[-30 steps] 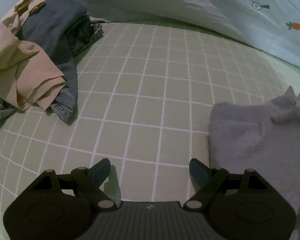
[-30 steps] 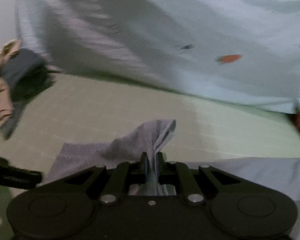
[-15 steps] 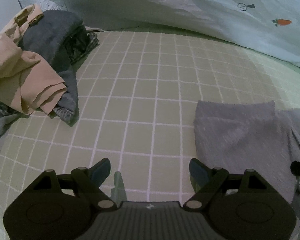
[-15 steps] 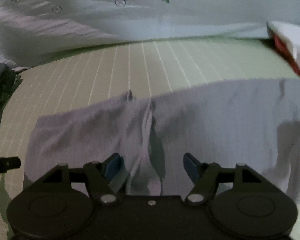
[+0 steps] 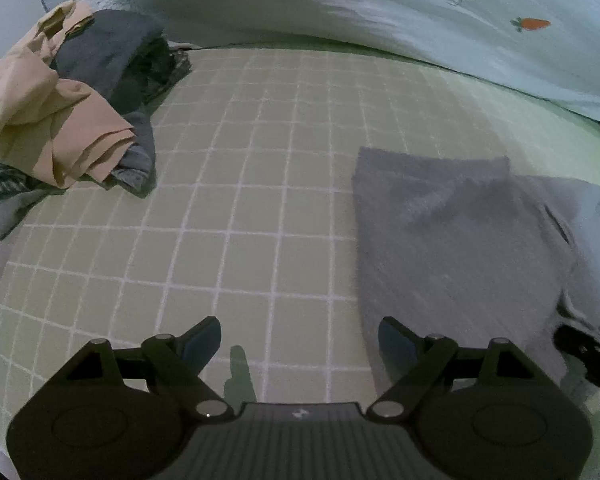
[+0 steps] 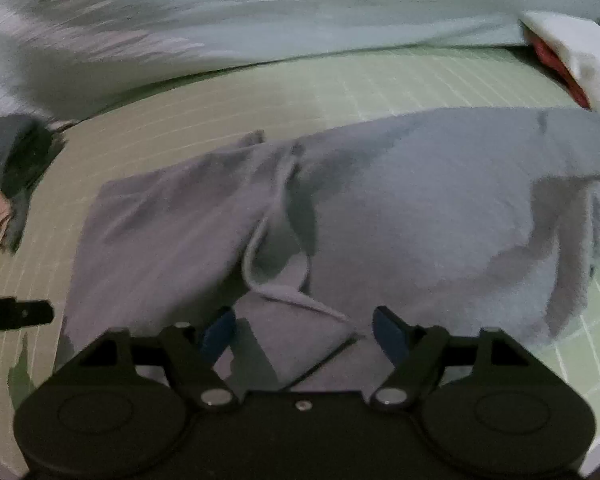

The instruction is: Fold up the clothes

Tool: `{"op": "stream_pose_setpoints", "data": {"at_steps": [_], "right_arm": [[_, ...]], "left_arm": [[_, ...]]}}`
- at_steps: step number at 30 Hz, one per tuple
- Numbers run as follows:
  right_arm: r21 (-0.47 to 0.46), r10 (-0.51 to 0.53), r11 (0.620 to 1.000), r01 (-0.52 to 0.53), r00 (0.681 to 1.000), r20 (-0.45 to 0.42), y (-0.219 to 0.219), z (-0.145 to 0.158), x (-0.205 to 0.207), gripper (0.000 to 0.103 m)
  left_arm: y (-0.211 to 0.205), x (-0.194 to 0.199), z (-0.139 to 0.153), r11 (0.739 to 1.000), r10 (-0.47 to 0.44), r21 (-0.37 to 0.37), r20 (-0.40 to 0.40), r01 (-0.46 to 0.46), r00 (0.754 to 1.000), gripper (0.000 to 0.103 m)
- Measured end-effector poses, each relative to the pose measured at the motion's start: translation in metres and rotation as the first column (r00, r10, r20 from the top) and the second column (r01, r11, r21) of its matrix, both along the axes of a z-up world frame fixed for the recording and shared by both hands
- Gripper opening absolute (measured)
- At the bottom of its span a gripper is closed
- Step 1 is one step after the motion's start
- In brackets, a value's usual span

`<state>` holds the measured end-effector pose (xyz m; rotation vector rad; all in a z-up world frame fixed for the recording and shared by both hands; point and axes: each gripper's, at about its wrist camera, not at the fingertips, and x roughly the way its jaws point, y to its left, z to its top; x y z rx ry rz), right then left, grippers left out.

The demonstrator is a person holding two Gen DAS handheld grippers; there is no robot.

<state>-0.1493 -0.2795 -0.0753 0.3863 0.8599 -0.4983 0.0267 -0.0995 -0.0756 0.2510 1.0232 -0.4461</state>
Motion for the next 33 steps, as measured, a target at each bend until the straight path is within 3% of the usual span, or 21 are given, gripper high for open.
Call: {"op": "stream_pose_setpoints", "data": {"at_steps": [2,4,9,12,13,15,17,19,22,25,29,33], "right_arm": [[-0.003,0.027,1.0,-0.027,1.0,-0.007,0.0,-0.004,0.002,0.017],[-0.023,0.026,0.999,-0.025,1.0,0.004,0.003,0.002,-0.002,0.004],[-0.102,-0.024,0.994,0.031,0.998,0.065,0.01,0.031,-0.034,0.004],[-0.011,-0.044,0.999,0.044,0.998,-0.034,-0.002,0.01,-0.039,0.007],[0.006,-0.052,0.999,0.052,0.996,-0.067,-0.005,0.002,-0.04,0.017],[-0.002,-0.049,0.999,0.048,0.998,-0.05,-0.009,0.005,-0.046,0.031],[-0.06,-0.055,0.997,0.054,0.998,-0.013,-0.013,0.014,-0.055,0.066],[-0.097,-0.066,0.993,0.069,0.997,0.024,-0.024,0.021,-0.065,0.079],[-0.074,-0.102,0.992,0.104,0.995,0.021,-0.053,0.023,-0.082,0.085],[-0.074,-0.145,0.986,0.148,0.988,0.044,-0.087,0.022,-0.108,0.1],[-0.043,-0.238,0.97,0.24,0.97,0.059,-0.153,0.018,-0.139,0.103],[-0.069,-0.357,0.93,0.361,0.932,0.067,-0.224,0.016,-0.169,0.103]], "left_arm": [[-0.002,-0.009,0.001,1.0,-0.015,0.005,0.005,0.015,1.0,0.086],[-0.003,-0.017,0.002,1.0,-0.027,0.012,0.016,0.026,1.0,0.086],[-0.002,-0.029,0.003,1.0,-0.005,0.016,0.018,0.005,1.0,0.086],[-0.007,-0.033,0.001,1.0,0.014,0.018,0.009,-0.015,1.0,0.086],[-0.01,-0.035,0.001,1.0,0.018,0.019,0.008,-0.018,1.0,0.086],[-0.019,-0.039,0.003,1.0,0.009,0.024,0.023,-0.01,1.0,0.086],[-0.03,-0.045,0.003,1.0,0.012,0.026,0.031,-0.013,0.999,0.088],[-0.043,-0.05,0.003,0.999,0.026,0.027,0.031,-0.026,0.999,0.088],[-0.062,-0.064,0.005,0.999,0.045,0.006,0.022,-0.045,0.999,0.088],[-0.086,-0.075,0.008,0.997,0.076,0.001,0.038,-0.076,0.996,0.089],[-0.122,-0.09,0.016,0.994,0.108,-0.012,0.06,-0.108,0.992,0.089],[-0.153,-0.11,0.022,0.994,0.109,-0.008,0.101,-0.109,0.989,0.089]]}}
